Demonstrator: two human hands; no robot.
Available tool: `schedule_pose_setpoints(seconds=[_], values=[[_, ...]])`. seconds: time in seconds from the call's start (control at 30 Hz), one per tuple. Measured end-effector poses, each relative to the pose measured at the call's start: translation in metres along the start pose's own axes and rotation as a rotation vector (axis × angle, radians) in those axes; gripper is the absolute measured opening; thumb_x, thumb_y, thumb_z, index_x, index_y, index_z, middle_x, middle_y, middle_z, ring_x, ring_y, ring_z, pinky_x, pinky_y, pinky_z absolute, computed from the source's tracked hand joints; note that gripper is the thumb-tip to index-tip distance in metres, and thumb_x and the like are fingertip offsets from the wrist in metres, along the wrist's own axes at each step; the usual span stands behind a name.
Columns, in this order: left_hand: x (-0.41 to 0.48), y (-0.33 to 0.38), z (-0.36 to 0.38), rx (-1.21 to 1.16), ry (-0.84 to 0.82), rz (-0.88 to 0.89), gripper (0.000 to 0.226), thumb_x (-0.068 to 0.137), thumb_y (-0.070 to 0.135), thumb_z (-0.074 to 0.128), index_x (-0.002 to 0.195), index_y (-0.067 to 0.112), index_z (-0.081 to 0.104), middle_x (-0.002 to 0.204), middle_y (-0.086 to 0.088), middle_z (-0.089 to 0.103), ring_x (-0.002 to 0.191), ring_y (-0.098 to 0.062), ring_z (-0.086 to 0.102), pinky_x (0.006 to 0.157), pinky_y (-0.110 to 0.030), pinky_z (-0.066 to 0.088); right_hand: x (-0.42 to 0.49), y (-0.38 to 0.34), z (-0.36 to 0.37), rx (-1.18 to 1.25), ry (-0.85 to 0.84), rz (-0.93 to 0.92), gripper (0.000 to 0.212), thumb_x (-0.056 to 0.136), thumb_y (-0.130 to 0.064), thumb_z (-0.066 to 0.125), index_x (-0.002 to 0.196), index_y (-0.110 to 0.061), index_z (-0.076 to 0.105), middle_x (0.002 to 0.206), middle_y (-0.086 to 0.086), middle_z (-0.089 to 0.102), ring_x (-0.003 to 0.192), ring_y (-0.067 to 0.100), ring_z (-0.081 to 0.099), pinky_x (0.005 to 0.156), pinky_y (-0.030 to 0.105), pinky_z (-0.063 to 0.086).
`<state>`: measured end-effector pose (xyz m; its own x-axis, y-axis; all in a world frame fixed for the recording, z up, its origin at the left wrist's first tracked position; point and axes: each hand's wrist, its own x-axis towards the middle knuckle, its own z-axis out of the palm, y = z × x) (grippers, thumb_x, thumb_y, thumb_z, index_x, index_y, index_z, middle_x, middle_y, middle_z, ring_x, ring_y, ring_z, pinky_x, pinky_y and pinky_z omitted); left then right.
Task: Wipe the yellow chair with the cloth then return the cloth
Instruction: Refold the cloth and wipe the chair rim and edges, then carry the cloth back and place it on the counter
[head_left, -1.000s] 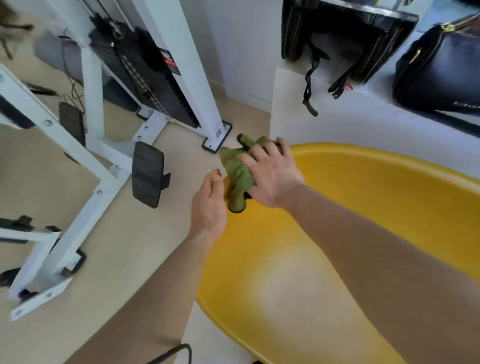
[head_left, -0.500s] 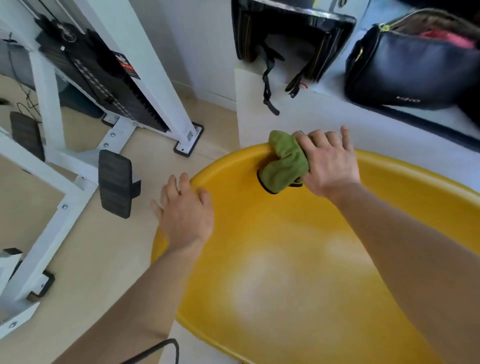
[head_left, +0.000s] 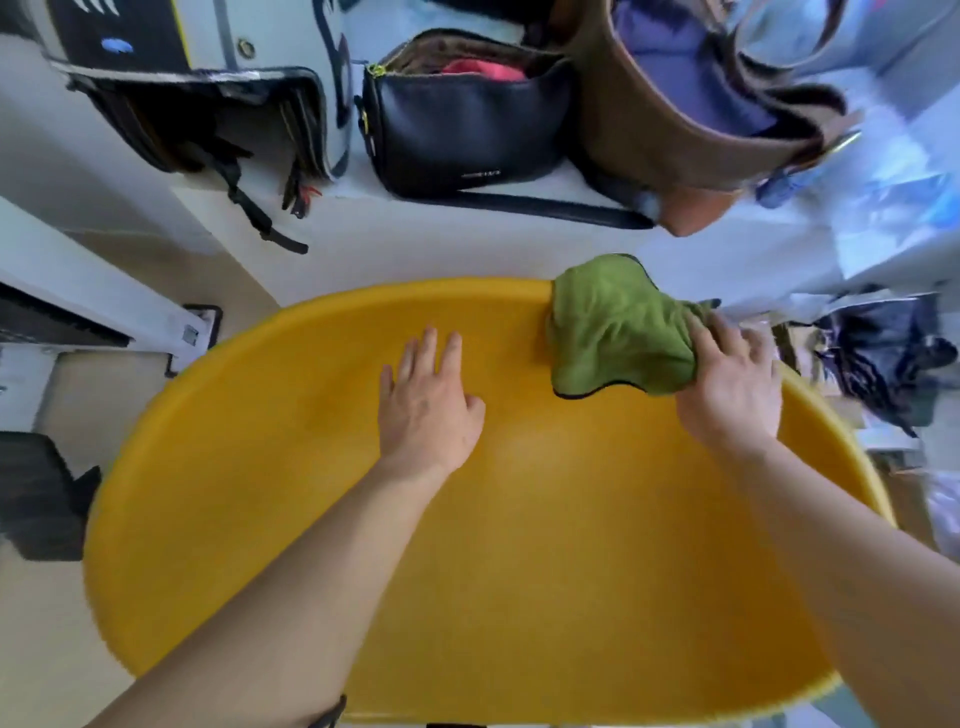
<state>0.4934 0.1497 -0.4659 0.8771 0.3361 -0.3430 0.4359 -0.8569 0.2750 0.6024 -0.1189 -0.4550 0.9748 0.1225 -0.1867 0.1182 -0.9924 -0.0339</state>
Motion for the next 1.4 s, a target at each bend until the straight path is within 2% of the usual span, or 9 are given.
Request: schedule_pose_setpoints(seconds=[0.17, 0.3, 0.4, 0.53, 0.73, 1.1, 1.2, 1.33, 1.4], values=[[-0.052, 0.076, -0.008, -0.392, -0.218, 0.172, 0.090, 0.089, 0.039, 0.067, 0.159, 0.034, 0.010, 0.165, 0.009, 0.021, 0.148, -0.015, 0.023, 0.115, -0.032, 0.028, -0.062, -0.025, -0.054, 0.967, -0.118, 0.043, 0.035, 0.090, -0.009, 0.050, 0.112, -0.028, 0.069, 0.096, -0.010, 0.074, 0.090, 0.016, 0.068, 0.073, 0.031, 0.054], [-0.097, 0.123, -0.038, -0.607, -0.229, 0.235, 0.109, 0.065, 0.045, 0.080, 0.154, 0.035, 0.018, 0.144, 0.009, 0.050, 0.127, -0.013, 0.051, 0.101, -0.034, 0.047, -0.107, -0.040, -0.102, 1.046, -0.061, 0.075, 0.011, 0.075, -0.014, 0.052, 0.078, -0.018, 0.062, 0.067, -0.005, 0.063, 0.061, 0.014, 0.053, 0.054, 0.029, 0.041], [-0.131, 0.132, -0.067, -0.812, -0.297, 0.125, 0.091, 0.063, 0.035, 0.083, 0.141, 0.037, 0.037, 0.112, 0.010, 0.066, 0.099, -0.015, 0.065, 0.084, -0.036, 0.057, -0.134, -0.036, -0.139, 1.015, -0.050, 0.108, 0.019, 0.081, -0.017, 0.066, 0.100, -0.017, 0.064, 0.083, -0.005, 0.067, 0.074, 0.013, 0.062, 0.060, 0.028, 0.048], [-0.175, 0.114, -0.115, -0.712, -0.189, 0.132, 0.055, 0.083, 0.012, 0.072, 0.131, 0.026, 0.050, 0.115, 0.008, 0.063, 0.105, -0.013, 0.060, 0.068, -0.005, 0.045, -0.166, -0.009, -0.175, 0.948, -0.119, 0.075, 0.026, 0.086, -0.025, 0.071, 0.108, -0.024, 0.058, 0.091, -0.005, 0.065, 0.080, 0.015, 0.067, 0.067, 0.034, 0.057], [-0.257, 0.089, -0.166, -0.686, -0.072, 0.077, 0.015, 0.098, 0.016, 0.061, 0.110, 0.022, 0.069, 0.114, 0.002, 0.071, 0.111, -0.018, 0.063, 0.095, -0.037, 0.051, -0.225, 0.030, -0.227, 0.831, -0.273, -0.168, 0.026, 0.095, -0.031, 0.066, 0.072, -0.021, 0.061, 0.065, -0.001, 0.056, 0.061, 0.021, 0.051, 0.056, 0.034, 0.039], [-0.395, 0.139, -0.261, -0.673, 0.200, 0.146, 0.021, 0.097, 0.015, 0.051, 0.100, 0.015, 0.072, 0.095, 0.006, 0.072, 0.087, -0.005, 0.062, 0.075, -0.011, 0.042, -0.341, 0.057, -0.310, 0.883, -0.111, -0.278, 0.039, 0.104, -0.042, 0.047, 0.094, -0.010, 0.066, 0.084, 0.011, 0.067, 0.074, 0.024, 0.060, 0.052, 0.020, 0.038], [-0.414, 0.149, -0.284, -0.748, 0.270, 0.135, 0.028, 0.096, 0.022, 0.052, 0.090, 0.000, 0.068, 0.079, -0.006, 0.065, 0.069, -0.014, 0.053, 0.066, -0.027, 0.037, -0.362, 0.046, -0.336, 0.961, -0.138, -0.364, 0.015, 0.100, -0.035, 0.056, 0.106, -0.023, 0.063, 0.097, -0.001, 0.066, 0.091, 0.019, 0.061, 0.069, 0.021, 0.045], [-0.434, 0.160, -0.307, -0.819, 0.262, 0.108, 0.038, 0.094, 0.021, 0.056, 0.063, 0.000, 0.048, 0.054, -0.001, 0.040, 0.050, -0.010, 0.034, 0.044, -0.022, 0.023, -0.383, 0.018, -0.367, 0.852, -0.157, -0.615, 0.060, 0.084, -0.027, 0.073, 0.138, -0.032, 0.047, 0.123, 0.000, 0.050, 0.112, 0.014, 0.050, 0.094, 0.022, 0.042], [-0.441, 0.158, -0.315, -0.848, 0.235, 0.107, 0.038, 0.092, 0.023, 0.058, 0.065, -0.002, 0.047, 0.060, -0.007, 0.036, 0.053, -0.014, 0.033, 0.046, -0.027, 0.023, -0.391, 0.003, -0.379, 0.866, -0.069, -0.664, 0.041, 0.086, -0.021, 0.071, 0.125, -0.022, 0.059, 0.113, -0.004, 0.059, 0.104, 0.009, 0.056, 0.089, 0.018, 0.045]])
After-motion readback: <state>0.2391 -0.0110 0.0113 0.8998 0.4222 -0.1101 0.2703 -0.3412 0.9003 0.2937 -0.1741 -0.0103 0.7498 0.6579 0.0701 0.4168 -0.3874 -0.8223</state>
